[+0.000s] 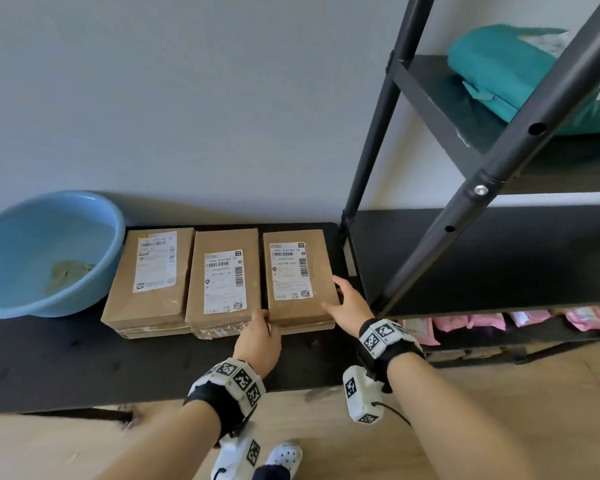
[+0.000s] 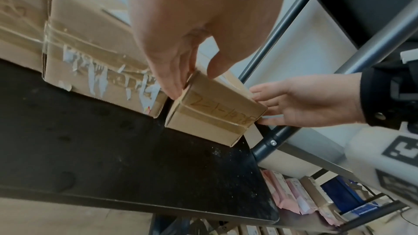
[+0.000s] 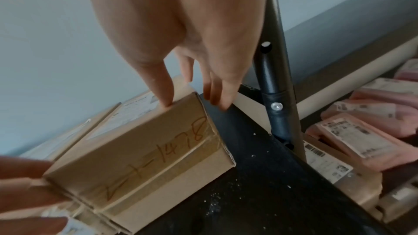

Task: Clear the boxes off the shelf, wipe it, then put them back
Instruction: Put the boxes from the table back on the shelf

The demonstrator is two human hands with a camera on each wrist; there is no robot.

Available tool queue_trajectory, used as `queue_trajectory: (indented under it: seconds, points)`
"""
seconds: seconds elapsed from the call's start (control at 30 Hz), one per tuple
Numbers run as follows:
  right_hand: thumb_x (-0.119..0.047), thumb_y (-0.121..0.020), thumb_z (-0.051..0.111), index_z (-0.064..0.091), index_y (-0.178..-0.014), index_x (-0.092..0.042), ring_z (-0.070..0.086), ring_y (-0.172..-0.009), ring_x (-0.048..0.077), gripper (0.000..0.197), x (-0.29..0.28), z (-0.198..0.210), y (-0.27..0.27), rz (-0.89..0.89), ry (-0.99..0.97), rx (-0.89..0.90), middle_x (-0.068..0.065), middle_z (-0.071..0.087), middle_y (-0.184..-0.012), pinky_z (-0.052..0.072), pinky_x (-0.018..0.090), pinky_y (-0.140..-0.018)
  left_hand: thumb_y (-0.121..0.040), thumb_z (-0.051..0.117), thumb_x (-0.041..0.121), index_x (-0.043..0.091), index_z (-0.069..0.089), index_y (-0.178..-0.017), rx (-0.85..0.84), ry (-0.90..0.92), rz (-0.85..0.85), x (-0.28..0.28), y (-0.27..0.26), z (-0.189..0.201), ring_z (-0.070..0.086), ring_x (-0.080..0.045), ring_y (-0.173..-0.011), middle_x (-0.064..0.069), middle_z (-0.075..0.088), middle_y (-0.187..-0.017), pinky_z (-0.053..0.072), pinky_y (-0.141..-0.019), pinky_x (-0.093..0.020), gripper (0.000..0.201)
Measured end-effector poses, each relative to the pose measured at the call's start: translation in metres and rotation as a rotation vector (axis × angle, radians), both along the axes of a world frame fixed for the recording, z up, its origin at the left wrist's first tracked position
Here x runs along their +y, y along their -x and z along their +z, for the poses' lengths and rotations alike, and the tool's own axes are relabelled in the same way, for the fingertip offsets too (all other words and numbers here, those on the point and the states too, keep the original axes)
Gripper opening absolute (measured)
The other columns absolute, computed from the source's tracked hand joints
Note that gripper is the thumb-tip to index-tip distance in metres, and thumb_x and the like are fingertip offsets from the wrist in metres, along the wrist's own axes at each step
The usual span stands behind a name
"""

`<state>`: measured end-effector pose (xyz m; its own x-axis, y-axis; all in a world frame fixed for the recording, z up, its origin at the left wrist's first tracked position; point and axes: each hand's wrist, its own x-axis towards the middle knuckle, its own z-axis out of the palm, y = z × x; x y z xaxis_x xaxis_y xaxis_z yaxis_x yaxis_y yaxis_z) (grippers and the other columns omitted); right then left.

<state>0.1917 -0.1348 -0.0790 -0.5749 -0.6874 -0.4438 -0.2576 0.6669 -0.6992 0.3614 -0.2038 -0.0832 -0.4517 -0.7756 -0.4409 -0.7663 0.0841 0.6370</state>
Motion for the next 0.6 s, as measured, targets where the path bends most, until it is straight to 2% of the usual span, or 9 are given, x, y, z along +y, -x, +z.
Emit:
queue_trajectory:
  seconds: [0.13, 0.23, 0.3, 0.37, 0.43, 0.47, 0.53, 0.6]
  points:
    - [-0.011, -0.085, 0.066, 0.032, -0.144, -0.024, 0.041, -0.134, 0.018, 0.07, 0.009, -0.006, 0.01, -0.033, 0.094, -0.148, 0.002, 0.045, -0.144, 0.038, 0.032, -0.103, -0.096, 0.046, 0.021, 0.009, 0.03, -0.144, 0.023, -0.01, 0.01, 0.005, 0.009, -0.005, 0.058, -0.027, -0.113, -0.011, 0.059, -0.126, 0.046, -0.093, -0.032, 0.052]
    - [-0.011, -0.083, 0.068, 0.03, -0.146, -0.021, 0.043, -0.133, 0.019, 0.075, 0.025, -0.004, 0.011, -0.044, 0.106, -0.158, 0.004, 0.044, -0.145, 0.039, 0.037, -0.109, -0.096, 0.048, 0.027, 0.012, 0.029, -0.146, 0.042, -0.019, 0.011, 0.015, 0.009, -0.005, 0.056, -0.024, -0.118, -0.008, 0.055, -0.134, 0.046, -0.098, -0.035, 0.056]
    - [-0.01, -0.083, 0.068, 0.034, -0.145, -0.019, 0.045, -0.132, 0.019, 0.071, 0.039, 0.001, 0.009, 0.002, 0.129, -0.133, 0.004, 0.048, -0.143, 0.039, 0.038, -0.109, -0.095, 0.049, 0.027, 0.015, 0.03, -0.146, 0.065, -0.031, 0.027, 0.026, 0.004, -0.005, 0.056, -0.024, -0.117, -0.007, 0.054, -0.135, 0.046, -0.1, -0.039, 0.056]
    - [-0.01, -0.082, 0.069, 0.04, -0.142, -0.019, 0.048, -0.129, 0.019, 0.067, 0.058, 0.009, 0.006, 0.051, 0.161, -0.12, 0.003, 0.053, -0.138, 0.041, 0.035, -0.106, -0.094, 0.052, 0.026, 0.018, 0.029, -0.147, 0.119, -0.072, 0.085, 0.044, -0.003, 0.0, 0.06, -0.023, -0.107, -0.006, 0.058, -0.128, 0.05, -0.094, -0.04, 0.058]
    - [-0.009, -0.081, 0.07, 0.044, -0.14, -0.019, 0.05, -0.127, 0.018, 0.065, 0.084, 0.014, 0.0, 0.072, 0.174, -0.132, 0.002, 0.055, -0.137, 0.041, 0.028, -0.102, -0.093, 0.055, 0.027, 0.02, 0.028, -0.147, 0.162, -0.096, 0.119, 0.069, -0.013, 0.008, 0.062, -0.02, -0.09, -0.006, 0.064, -0.109, 0.054, -0.075, -0.032, 0.061]
    - [-0.009, -0.081, 0.07, 0.044, -0.139, -0.018, 0.049, -0.127, 0.017, 0.064, 0.099, 0.017, -0.004, 0.077, 0.18, -0.134, 0.002, 0.054, -0.137, 0.039, 0.026, -0.1, -0.092, 0.057, 0.027, 0.021, 0.027, -0.147, 0.174, -0.102, 0.123, 0.084, -0.018, 0.013, 0.063, -0.019, -0.086, -0.005, 0.064, -0.103, 0.053, -0.071, -0.029, 0.063]
    - [-0.009, -0.08, 0.071, 0.044, -0.139, -0.016, 0.047, -0.129, 0.017, 0.065, 0.133, 0.022, -0.013, 0.079, 0.183, -0.139, 0.002, 0.052, -0.138, 0.035, 0.023, -0.097, -0.091, 0.058, 0.025, 0.02, 0.029, -0.146, 0.191, -0.105, 0.135, 0.115, -0.03, 0.02, 0.062, -0.018, -0.089, -0.005, 0.063, -0.104, 0.052, -0.076, -0.03, 0.062]
    - [-0.009, -0.079, 0.073, 0.044, -0.139, -0.013, 0.047, -0.129, 0.017, 0.067, 0.167, 0.025, -0.02, 0.067, 0.164, -0.155, 0.002, 0.052, -0.137, 0.036, 0.023, -0.099, -0.091, 0.059, 0.022, 0.019, 0.033, -0.144, 0.2, -0.113, 0.144, 0.147, -0.041, 0.025, 0.06, -0.02, -0.1, -0.005, 0.061, -0.115, 0.051, -0.086, -0.035, 0.06]
